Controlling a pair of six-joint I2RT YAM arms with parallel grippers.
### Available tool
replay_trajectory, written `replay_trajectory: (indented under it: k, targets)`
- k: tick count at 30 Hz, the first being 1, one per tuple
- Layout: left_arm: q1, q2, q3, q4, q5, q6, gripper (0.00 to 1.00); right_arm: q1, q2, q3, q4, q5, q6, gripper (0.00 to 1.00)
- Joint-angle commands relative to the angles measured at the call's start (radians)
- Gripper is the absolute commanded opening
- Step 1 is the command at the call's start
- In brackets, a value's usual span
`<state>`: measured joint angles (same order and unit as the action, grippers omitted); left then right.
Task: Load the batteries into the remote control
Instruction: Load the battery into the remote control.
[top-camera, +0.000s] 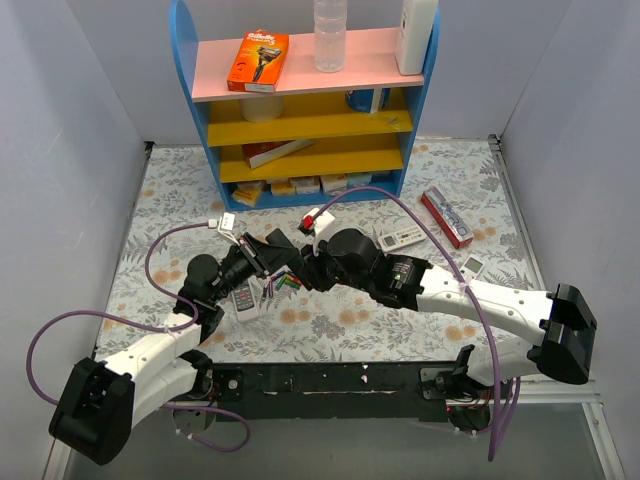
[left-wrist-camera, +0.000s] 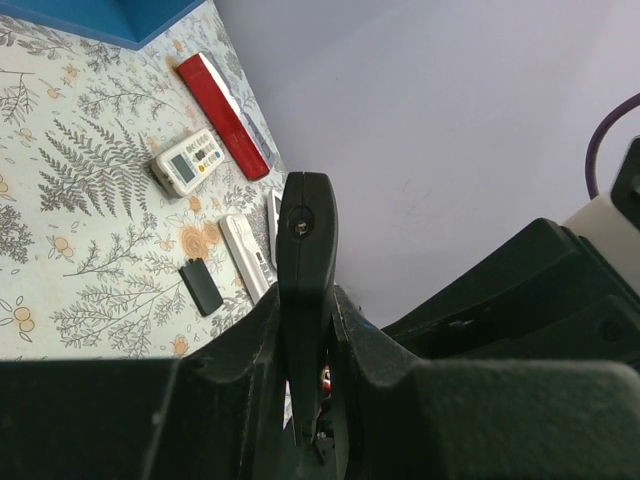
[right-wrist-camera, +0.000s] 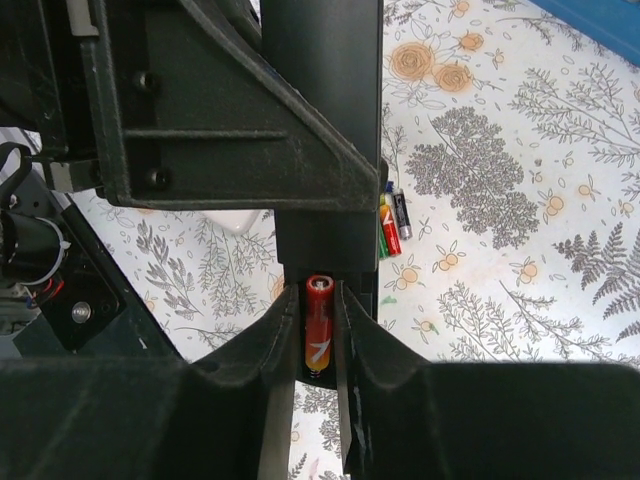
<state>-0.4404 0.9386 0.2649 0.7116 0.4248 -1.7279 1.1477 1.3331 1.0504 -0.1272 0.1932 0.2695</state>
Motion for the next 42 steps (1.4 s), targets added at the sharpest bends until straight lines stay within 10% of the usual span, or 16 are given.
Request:
replay_trajectory:
  k: [1,22,42]
  targets:
    - [-0.003,-0.034,0.050,0.060,0.019,-0.016,0.00,0.006,-0.015,0.013,-0.025,0.026,0.025,0.29]
    - [-0.004,0.014,0.074,0.088,0.103,-0.012,0.00,0.006,-0.074,0.157,-0.127,-0.051,-0.124,0.53]
    - [-0.003,0.054,0.192,-0.037,0.259,0.053,0.00,0.004,-0.210,0.151,-0.354,-0.336,-0.814,0.54]
